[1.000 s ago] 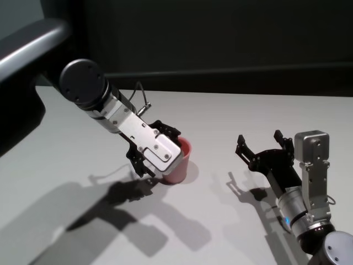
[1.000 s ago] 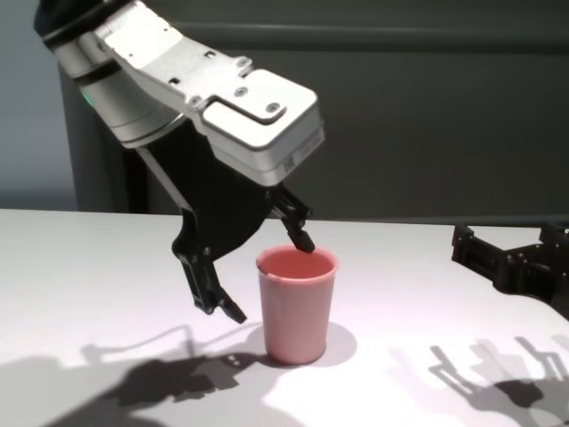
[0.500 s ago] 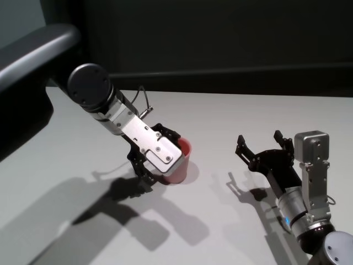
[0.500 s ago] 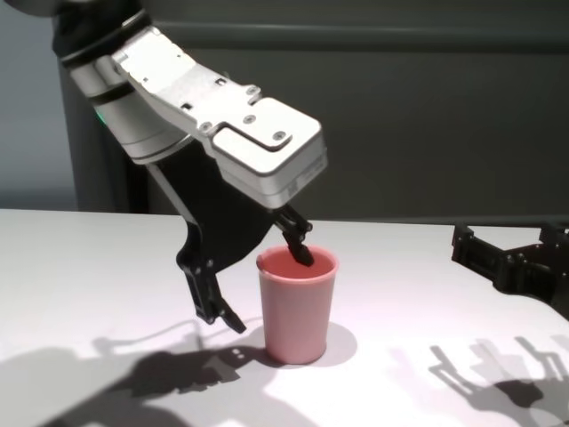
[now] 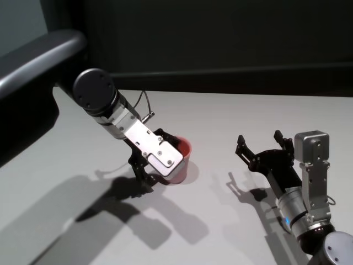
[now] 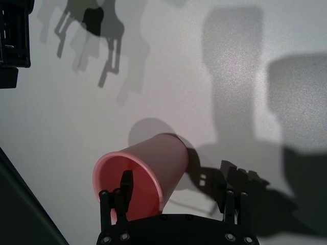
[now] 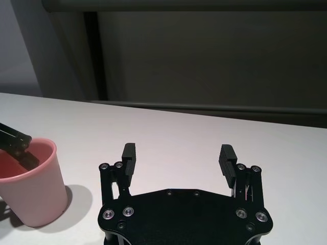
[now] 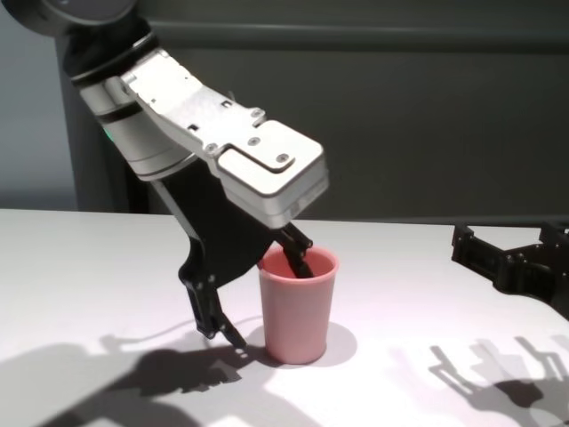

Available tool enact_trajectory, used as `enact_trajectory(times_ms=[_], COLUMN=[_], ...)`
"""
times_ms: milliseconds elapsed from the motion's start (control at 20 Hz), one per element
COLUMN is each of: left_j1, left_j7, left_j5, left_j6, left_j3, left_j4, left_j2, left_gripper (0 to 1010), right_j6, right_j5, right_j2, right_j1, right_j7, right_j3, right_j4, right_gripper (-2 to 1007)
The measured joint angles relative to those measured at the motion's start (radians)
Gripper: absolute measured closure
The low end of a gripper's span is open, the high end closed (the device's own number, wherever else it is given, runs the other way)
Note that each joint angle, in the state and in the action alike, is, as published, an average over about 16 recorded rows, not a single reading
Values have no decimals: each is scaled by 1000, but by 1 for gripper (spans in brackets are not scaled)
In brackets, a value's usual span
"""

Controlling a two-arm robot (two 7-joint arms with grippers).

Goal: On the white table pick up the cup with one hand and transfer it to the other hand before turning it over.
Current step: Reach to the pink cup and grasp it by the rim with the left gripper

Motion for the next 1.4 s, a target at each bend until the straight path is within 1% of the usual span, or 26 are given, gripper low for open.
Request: enact_trajectory(times_ms=[600, 1000, 1400], left_j1=[-14, -21, -24], left_j7=[14, 23, 27], left_j5=[-8, -14, -16], left_j6=[-7, 0, 7], left_j3=[29, 42, 47], left_j4=[37, 39, 35], left_j2=[-14, -11, -7], left_gripper=[9, 9, 9], right_j6=[0, 0, 0], right_j5=[0, 0, 0], right_j2=[0, 0, 0], right_j1=[0, 0, 0], right_j7=[0, 0, 0], right_j3=[0, 0, 0], right_j4=[0, 0, 0], right_gripper=[5, 5, 5])
